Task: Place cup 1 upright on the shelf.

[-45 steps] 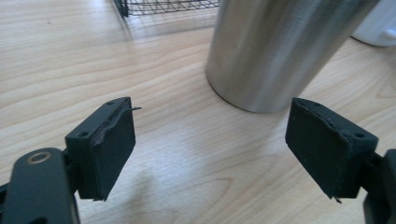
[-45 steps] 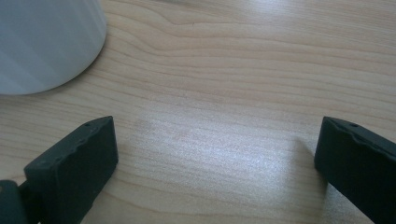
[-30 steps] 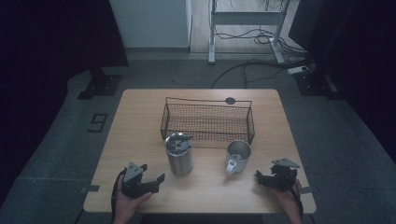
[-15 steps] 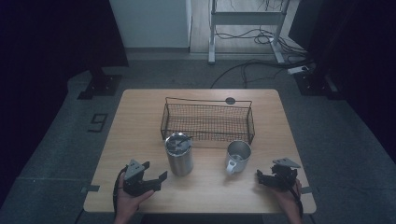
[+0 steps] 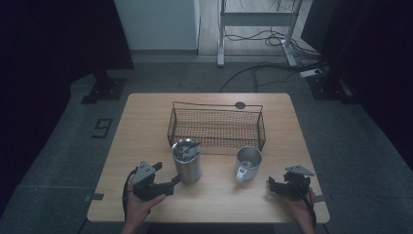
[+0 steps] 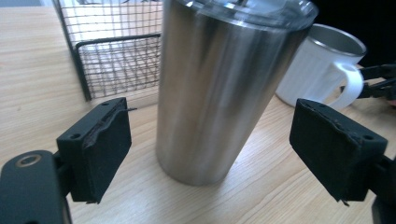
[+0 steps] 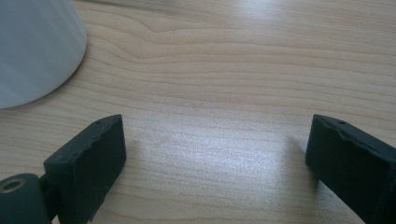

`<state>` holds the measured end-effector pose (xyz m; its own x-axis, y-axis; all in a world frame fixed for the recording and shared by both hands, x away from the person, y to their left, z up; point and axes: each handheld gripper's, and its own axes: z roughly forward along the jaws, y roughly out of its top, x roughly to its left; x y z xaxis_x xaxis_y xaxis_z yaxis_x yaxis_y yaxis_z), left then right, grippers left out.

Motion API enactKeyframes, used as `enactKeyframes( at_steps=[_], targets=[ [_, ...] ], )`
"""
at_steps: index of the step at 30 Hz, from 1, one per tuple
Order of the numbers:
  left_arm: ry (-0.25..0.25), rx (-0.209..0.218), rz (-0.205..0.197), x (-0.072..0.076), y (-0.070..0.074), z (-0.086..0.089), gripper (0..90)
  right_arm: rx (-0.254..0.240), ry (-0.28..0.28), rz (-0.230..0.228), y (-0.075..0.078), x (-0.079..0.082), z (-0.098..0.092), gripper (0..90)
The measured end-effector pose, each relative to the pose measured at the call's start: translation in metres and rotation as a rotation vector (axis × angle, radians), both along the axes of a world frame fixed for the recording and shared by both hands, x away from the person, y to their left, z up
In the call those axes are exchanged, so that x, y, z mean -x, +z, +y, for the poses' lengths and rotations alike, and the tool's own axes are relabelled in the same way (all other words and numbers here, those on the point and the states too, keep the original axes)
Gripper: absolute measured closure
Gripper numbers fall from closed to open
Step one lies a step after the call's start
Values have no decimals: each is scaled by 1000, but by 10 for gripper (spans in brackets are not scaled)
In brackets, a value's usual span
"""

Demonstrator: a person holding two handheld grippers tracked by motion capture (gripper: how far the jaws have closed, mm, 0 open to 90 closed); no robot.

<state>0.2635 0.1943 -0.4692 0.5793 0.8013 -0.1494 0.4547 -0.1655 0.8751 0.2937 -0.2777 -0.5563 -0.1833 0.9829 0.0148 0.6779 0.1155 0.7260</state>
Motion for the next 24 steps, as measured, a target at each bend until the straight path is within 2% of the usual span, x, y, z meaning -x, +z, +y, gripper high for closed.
enactKeyframes(
  at_steps=[14, 24],
  targets=[
    [-46, -4, 24, -12, 1, -15, 21, 2, -1, 0, 0, 0, 0, 48],
    [-57, -8, 38, -23, 0, -26, 0, 3, -2, 0, 0, 0, 0, 50]
  ],
)
